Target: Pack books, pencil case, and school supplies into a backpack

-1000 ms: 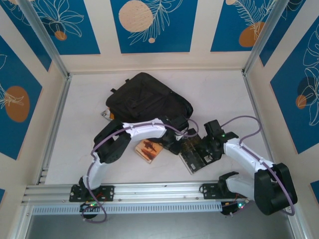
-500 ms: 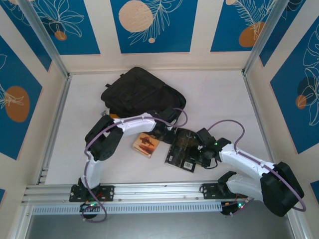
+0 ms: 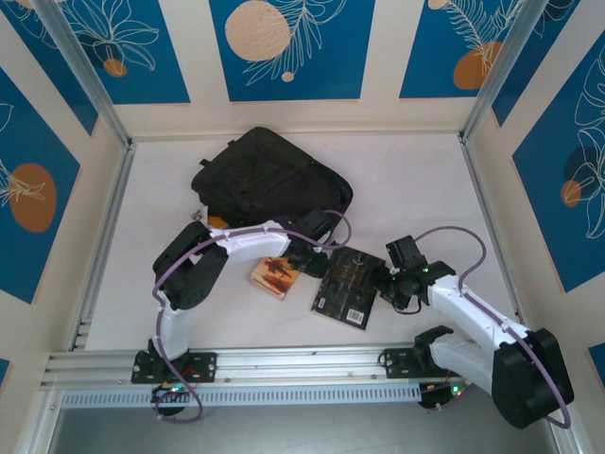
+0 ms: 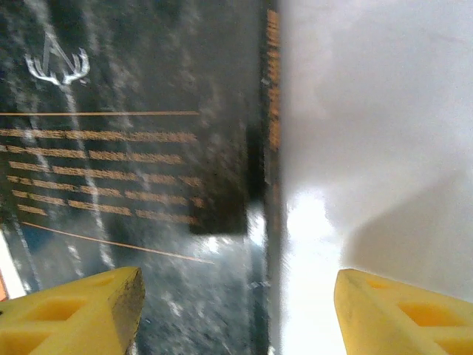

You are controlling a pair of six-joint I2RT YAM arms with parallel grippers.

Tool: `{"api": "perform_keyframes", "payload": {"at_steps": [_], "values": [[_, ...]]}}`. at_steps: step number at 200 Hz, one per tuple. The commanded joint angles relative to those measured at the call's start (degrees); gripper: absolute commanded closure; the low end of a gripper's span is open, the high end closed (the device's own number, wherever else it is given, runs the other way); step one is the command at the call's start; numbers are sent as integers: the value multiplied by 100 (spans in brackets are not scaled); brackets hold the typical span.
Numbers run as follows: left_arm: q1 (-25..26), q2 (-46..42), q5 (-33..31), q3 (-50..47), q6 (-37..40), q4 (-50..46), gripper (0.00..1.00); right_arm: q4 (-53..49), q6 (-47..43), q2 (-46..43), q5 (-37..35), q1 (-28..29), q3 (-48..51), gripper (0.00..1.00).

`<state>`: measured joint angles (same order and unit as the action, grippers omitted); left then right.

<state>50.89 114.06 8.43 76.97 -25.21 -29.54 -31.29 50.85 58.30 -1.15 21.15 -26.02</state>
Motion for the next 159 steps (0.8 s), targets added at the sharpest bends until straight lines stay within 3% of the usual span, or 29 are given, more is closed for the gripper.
{"api": "perform_keyframes", "payload": {"at_steps": [1,55,87,113,159], "values": [[4,-60,-17,-94,-44,-87,75,745,-322,192,926,-40,131,32],[2,7,154,-130,-59,1,76,1121,-532,742,1237,-16,60,32],[5,11,168,-142,-34,-8,77,572,-734,928,635,7,-80,32],[2,62,175,-147,-19,-13,78,716,-678,947,686,58,32,32],[8,88,239,-160,7,7,79,1676,-279,608,1989,23,150,34]]}}
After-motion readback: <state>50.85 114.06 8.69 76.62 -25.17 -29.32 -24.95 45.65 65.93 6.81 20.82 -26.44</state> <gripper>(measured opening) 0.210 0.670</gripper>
